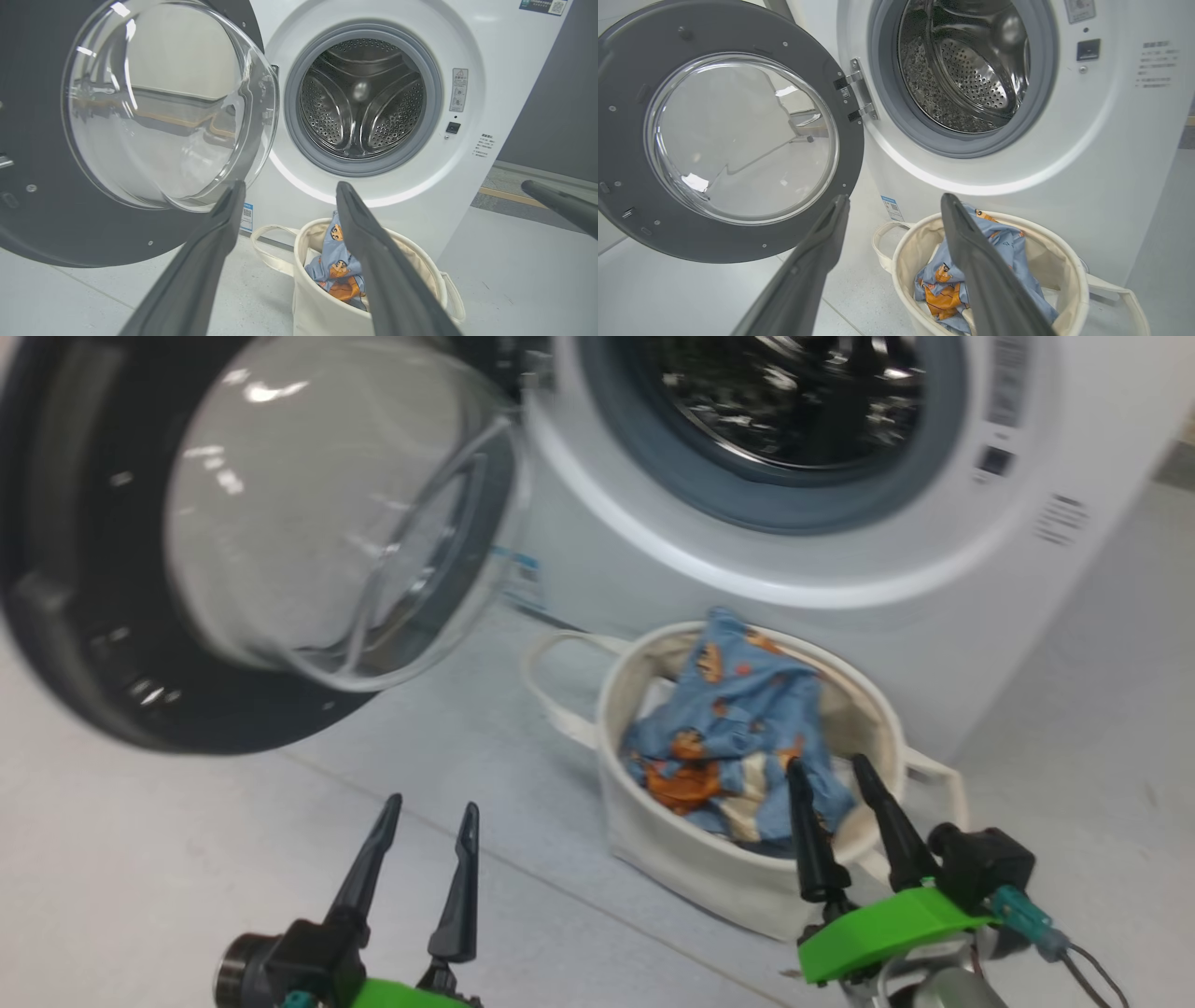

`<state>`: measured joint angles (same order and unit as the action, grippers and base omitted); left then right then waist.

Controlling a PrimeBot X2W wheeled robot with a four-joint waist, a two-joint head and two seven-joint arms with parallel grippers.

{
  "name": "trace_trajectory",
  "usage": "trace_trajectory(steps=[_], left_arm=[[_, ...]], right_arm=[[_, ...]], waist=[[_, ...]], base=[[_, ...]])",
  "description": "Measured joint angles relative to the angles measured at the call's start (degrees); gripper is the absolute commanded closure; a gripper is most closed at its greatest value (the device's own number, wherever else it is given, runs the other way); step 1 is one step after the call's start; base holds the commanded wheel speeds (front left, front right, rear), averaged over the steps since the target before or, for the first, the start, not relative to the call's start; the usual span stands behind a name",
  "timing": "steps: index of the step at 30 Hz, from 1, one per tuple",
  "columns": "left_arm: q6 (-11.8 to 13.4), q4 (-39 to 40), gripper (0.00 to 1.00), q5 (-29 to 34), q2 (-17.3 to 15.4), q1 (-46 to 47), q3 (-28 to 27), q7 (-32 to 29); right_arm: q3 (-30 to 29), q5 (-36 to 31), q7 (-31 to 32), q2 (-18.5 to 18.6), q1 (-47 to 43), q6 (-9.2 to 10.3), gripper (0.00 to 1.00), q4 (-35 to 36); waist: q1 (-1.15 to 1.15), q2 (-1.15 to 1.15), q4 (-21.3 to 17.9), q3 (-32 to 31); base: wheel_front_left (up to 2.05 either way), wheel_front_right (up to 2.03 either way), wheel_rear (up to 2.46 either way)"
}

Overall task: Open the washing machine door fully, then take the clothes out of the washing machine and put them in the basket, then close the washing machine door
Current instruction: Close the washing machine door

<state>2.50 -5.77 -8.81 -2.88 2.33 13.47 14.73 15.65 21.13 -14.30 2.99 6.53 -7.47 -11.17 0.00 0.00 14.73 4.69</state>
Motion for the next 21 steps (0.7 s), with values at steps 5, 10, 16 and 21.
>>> trace_trajectory(steps=[5, 10, 16, 21], left_arm=[[1.62, 1.83, 0.0, -0.01, 0.0, -0.26, -0.68, 0.0], [2.1, 2.55, 0.0, -0.01, 0.0, -1.34, -0.66, 0.0], [2.83, 3.77, 0.0, -0.01, -0.01, -2.63, -1.33, 0.0], [3.45, 5.01, 0.0, -0.01, -0.01, -3.38, -1.74, 0.0]], right_arm=[[2.41, -0.68, 0.0, 0.01, 0.43, 0.0, 0.0, -0.02], [4.32, -0.96, 0.0, 0.01, 0.42, 0.0, 0.0, -0.01], [6.09, -0.96, 0.0, 0.02, 0.4, 0.0, 0.0, -0.11], [7.2, -0.96, 0.0, 0.03, 0.52, 0.0, 0.0, -0.63]], waist=[[0.0, 0.0, 4.89, -0.51], [0.0, 0.0, 9.97, -1.08], [0.0, 0.0, 14.77, -1.66], [0.0, 0.0, 15.49, -1.11]], base=[[0.0, 0.0, 0.0], [0.0, 0.0, 0.0], [0.0, 0.0, 0.0], [0.0, 0.0, 0.0]])
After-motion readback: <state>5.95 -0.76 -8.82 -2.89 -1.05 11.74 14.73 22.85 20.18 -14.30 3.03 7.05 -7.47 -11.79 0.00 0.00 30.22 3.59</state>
